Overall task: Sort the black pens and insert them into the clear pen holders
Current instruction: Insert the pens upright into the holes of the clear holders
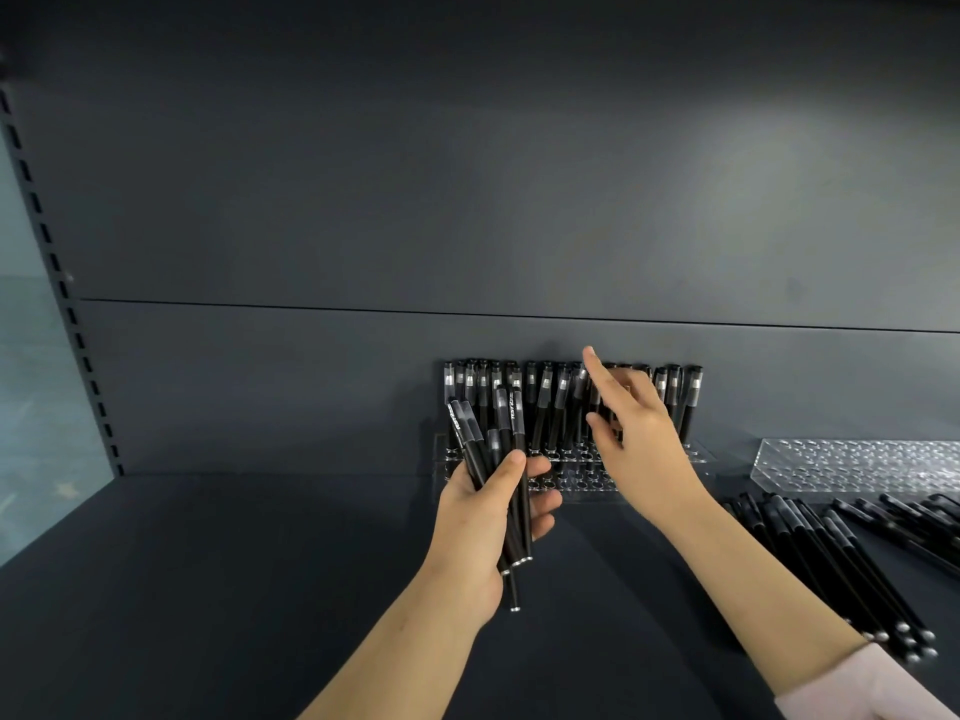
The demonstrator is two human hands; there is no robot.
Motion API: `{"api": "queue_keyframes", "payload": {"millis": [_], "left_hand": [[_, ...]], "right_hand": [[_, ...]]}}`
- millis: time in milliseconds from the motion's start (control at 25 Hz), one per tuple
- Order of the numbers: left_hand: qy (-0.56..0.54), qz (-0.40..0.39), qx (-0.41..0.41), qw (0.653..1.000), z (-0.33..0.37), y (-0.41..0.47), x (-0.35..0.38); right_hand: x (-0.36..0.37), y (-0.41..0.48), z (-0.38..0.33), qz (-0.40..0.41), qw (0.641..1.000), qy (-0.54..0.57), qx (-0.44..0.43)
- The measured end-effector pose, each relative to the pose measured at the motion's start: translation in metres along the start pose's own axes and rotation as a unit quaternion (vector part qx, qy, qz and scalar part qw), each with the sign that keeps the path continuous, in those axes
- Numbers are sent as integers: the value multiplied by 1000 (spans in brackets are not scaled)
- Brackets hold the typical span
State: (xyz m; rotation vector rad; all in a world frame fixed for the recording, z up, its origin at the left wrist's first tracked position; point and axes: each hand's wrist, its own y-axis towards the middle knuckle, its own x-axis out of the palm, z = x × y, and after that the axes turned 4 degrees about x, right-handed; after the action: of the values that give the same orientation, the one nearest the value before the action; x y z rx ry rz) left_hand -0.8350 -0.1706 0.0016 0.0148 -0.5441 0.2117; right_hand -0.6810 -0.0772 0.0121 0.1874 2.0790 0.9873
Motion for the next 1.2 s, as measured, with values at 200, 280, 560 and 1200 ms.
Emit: {"api": "queue_keyframes", "payload": {"millis": [200,280,560,1200], "left_hand": [[8,1,4,1000,-2,1,1],[2,12,2,1000,-2,2,1],[30,-25,-6,999,-2,-1,0],[48,28,-19,998,0,2,-2]], "right_hand": [[1,0,3,-121,990,-46,47],[2,-1,0,-107,993,-41,31],[-15,0,-27,-99,959,224,144],[-44,11,-9,222,832,440,254]]}}
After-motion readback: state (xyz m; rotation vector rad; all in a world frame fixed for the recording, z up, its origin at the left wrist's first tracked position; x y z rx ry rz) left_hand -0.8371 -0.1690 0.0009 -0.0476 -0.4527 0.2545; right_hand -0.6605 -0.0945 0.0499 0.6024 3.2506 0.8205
